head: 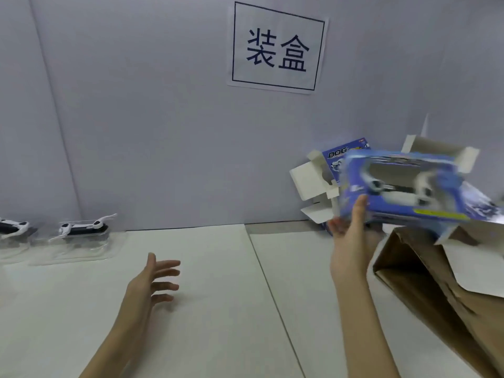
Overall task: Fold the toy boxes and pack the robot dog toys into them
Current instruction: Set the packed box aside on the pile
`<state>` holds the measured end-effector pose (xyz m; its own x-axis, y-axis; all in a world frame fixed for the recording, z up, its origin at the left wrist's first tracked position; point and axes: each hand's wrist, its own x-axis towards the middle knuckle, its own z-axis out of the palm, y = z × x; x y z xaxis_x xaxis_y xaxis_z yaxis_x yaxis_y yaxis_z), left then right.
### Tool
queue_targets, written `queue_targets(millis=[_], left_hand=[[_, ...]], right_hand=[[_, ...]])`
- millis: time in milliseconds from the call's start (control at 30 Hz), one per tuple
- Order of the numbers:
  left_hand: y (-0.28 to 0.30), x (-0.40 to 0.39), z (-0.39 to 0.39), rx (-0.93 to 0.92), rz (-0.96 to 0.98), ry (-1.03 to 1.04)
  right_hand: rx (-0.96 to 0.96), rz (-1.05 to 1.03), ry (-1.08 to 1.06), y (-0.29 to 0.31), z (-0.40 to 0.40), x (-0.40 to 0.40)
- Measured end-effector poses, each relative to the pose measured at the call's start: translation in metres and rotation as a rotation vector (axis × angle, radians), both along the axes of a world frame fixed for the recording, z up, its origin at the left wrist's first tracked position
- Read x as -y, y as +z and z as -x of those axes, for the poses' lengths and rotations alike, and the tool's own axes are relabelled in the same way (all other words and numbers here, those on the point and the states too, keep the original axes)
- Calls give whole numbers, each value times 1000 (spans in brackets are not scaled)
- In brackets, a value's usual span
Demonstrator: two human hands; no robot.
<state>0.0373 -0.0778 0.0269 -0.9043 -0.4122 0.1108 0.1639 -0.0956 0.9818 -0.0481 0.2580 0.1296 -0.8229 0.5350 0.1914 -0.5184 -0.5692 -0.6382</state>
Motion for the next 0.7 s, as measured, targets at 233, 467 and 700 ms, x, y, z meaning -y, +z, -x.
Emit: queue_targets(millis=[233, 467, 700], left_hand=[[-1, -5, 3, 33, 103, -15], [-11, 1, 7, 27, 199, 7], [-14, -5, 0, 24, 335, 22]], right_hand=[[224, -487, 23, -26, 15, 9], [257, -1350, -134, -25, 15, 43], [459, -1830, -316, -14, 77, 14]])
